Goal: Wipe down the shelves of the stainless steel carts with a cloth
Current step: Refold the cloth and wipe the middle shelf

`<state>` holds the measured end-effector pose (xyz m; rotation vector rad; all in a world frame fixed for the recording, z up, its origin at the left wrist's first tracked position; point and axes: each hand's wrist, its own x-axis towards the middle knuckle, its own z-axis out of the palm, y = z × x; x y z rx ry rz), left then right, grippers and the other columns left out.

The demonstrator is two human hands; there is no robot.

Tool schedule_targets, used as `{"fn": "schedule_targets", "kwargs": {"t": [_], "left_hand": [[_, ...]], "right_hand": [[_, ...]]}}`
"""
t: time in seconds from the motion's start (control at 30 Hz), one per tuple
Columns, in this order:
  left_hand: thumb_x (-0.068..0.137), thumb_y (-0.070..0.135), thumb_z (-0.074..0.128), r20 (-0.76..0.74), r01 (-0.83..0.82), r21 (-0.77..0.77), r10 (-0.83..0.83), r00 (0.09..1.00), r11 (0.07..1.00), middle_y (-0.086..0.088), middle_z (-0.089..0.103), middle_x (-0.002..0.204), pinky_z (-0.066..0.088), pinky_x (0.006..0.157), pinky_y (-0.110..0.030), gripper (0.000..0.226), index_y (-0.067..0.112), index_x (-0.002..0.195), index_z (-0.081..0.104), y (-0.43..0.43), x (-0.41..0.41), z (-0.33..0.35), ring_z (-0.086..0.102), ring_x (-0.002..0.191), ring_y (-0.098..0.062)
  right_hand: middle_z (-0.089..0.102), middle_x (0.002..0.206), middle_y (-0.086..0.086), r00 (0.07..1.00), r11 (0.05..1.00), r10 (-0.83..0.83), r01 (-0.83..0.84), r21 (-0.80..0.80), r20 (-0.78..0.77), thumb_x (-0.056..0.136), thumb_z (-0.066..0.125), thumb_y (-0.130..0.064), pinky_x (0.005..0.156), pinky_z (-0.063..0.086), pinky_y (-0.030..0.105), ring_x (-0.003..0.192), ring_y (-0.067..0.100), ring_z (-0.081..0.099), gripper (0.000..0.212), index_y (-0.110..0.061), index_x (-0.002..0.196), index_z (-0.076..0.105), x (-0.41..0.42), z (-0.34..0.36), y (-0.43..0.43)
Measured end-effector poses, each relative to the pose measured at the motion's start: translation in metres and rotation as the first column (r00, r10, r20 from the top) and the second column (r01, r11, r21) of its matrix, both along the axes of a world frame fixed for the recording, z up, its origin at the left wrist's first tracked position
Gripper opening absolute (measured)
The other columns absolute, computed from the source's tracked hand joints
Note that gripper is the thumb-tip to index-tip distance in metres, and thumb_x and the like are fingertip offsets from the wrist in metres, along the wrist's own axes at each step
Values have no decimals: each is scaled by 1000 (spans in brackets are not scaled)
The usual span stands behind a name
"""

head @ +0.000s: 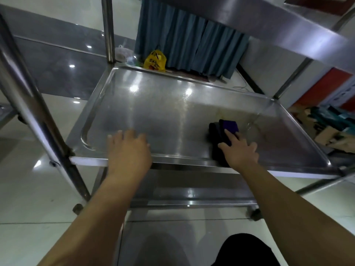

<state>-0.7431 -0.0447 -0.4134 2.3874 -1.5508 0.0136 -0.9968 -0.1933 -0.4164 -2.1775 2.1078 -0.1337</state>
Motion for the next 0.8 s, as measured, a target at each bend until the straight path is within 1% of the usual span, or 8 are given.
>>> {"fn": "schedule_targets", "kwargs": {"t": [0.1, 0.2, 0.33, 0.43, 0.53, 0.67, 0.73, 0.8], "left_hand": [[92, 22, 46, -151, 184, -145, -206, 967, 972, -12, 53, 126, 30, 102, -40, 30, 10, 116, 60, -23, -35, 3, 44, 120, -31], [95, 22, 40, -202, 260, -100, -276, 940, 960, -8, 48, 134, 35, 104, -46, 35, 11, 124, 55, -46, -64, 2, 39, 126, -29], [95, 31, 32, -31, 196, 121, -194, 981, 973, -3, 53, 123, 41, 93, -51, 33, 18, 115, 54, -57, -83, -8, 46, 116, -31], [96, 33, 33, -3, 138, 131, -139, 990, 982, -2, 50, 126, 32, 98, -54, 32, 21, 118, 52, -58, -91, -17, 40, 124, -30], [95, 33, 35, -8, 106, 103, -106, 994, 989, 0, 51, 127, 29, 102, -54, 31, 23, 116, 55, -60, -92, -17, 41, 123, -27], [95, 37, 35, 25, 44, 99, -47, 999, 994, 1, 53, 125, 31, 101, -52, 34, 22, 115, 58, -63, -100, -13, 46, 118, -25], [95, 38, 36, 1, 15, 105, -15, 1000, 994, 0, 53, 125, 29, 102, -55, 34, 21, 115, 58, -64, -103, -11, 45, 120, -25], [94, 37, 37, -17, -8, 95, 9, 1000, 995, -1, 54, 123, 28, 103, -57, 34, 20, 114, 59, -65, -105, -11, 45, 119, -26]], "right_hand": [[14, 155, -13, 1000, 1000, 16, -16, 1, -3, 90, 36, -56, 96, 29, 44, 125, 35, 23, 58, -53, 142, 12, 0, -2, 4], [12, 156, -14, 998, 998, 65, -65, 13, 5, 89, 37, -57, 98, 28, 46, 127, 35, 21, 59, -54, 142, 12, -3, -3, 5], [13, 155, -18, 964, 964, 264, -264, 5, 39, 86, 37, -61, 97, 31, 43, 121, 29, 23, 57, -61, 138, 12, -28, -9, 0], [17, 153, -20, 939, 940, 342, -342, -4, 27, 81, 36, -64, 94, 32, 39, 113, 25, 27, 56, -66, 133, 15, -66, -6, -18], [17, 155, -16, 994, 994, 106, -106, 31, 13, 87, 39, -57, 99, 29, 44, 127, 34, 26, 55, -59, 138, 18, -103, -2, -55], [5, 158, -6, 987, 987, -151, 147, 67, 55, 92, 31, -56, 106, 19, 55, 138, 43, 9, 59, -45, 146, 10, -90, 0, -91], [1, 159, -3, 995, 997, -69, 66, 46, 67, 93, 28, -57, 108, 15, 57, 140, 42, 5, 60, -41, 147, 9, -54, 0, -95], [3, 159, -5, 985, 988, 154, -156, 18, 72, 91, 30, -58, 109, 19, 55, 140, 40, 9, 60, -43, 147, 12, -12, 0, -88]]}}
